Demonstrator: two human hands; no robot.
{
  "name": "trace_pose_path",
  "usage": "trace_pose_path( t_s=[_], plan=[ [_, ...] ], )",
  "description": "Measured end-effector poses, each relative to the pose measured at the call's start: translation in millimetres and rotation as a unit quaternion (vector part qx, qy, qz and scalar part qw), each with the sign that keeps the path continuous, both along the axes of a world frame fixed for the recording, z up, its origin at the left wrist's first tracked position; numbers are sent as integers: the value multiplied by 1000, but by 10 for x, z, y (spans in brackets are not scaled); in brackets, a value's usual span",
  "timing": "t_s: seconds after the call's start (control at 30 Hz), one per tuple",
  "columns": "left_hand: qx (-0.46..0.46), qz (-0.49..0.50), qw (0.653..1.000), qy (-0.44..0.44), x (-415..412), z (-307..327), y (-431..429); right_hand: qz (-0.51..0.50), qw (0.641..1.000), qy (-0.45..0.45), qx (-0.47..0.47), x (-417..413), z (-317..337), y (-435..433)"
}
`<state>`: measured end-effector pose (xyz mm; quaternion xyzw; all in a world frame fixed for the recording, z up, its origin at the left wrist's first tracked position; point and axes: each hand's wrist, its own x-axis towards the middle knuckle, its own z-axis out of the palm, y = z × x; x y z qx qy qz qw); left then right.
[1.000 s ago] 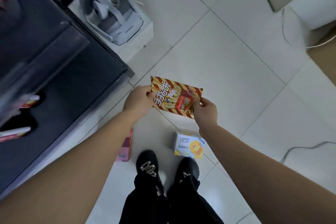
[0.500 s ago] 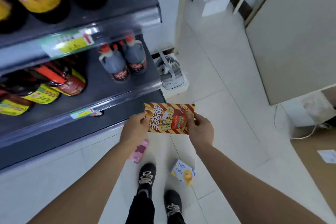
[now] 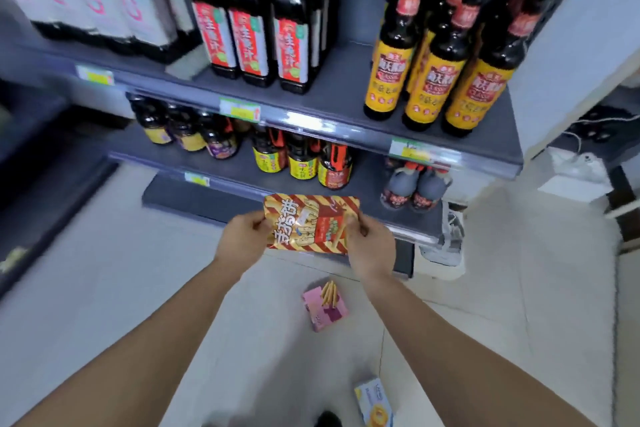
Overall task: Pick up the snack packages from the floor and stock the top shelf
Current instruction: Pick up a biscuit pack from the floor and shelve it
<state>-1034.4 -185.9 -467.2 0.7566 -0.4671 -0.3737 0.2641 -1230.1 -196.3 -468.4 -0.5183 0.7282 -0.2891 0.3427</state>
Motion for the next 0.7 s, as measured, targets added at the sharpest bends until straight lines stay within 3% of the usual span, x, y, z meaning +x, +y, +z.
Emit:
trace_pose_path(
  t_s=[0.3,0.7],
  plan=[
    [-28,205,978,10,2014,738,997,145,984,-54,-88,2222,694,342],
    [-115,387,915,-15,4154,1443,2481,354,922,-108,-115,4785,1448,1157]
  ],
)
